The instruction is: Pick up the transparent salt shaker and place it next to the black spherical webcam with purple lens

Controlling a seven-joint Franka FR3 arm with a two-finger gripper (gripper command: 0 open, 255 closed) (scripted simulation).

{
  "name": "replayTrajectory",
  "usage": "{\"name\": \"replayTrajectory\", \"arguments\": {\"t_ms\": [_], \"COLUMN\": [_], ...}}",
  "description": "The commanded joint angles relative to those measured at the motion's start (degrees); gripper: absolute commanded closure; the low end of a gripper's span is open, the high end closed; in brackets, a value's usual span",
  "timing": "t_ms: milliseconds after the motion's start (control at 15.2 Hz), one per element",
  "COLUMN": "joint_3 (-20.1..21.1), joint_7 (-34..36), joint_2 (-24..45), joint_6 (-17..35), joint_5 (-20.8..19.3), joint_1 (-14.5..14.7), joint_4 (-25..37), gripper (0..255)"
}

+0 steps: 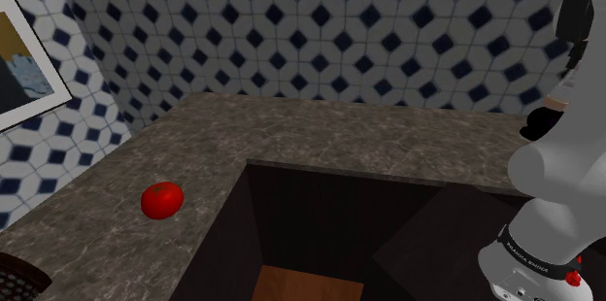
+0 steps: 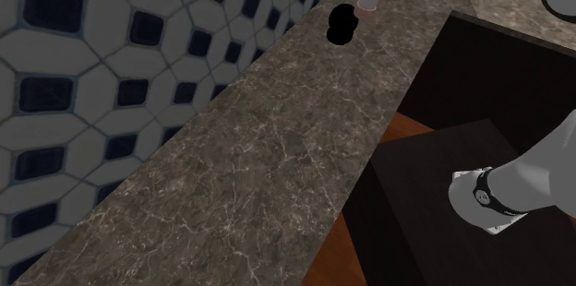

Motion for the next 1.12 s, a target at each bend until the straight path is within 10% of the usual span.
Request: {"name": "replayTrajectory", "arguments": {"t_ms": [0,1056], "joint_3": [0.0,0.8], "joint_7": [-0.1,-1.3], "joint_2": [-0.2,0.9], "joint_6": [1.7,13.4], "joint_5": [0.0,1.2], "joint_1": [0.3,1.4], "joint_4": [-1.8,-12.8], "gripper": [255,255]}}
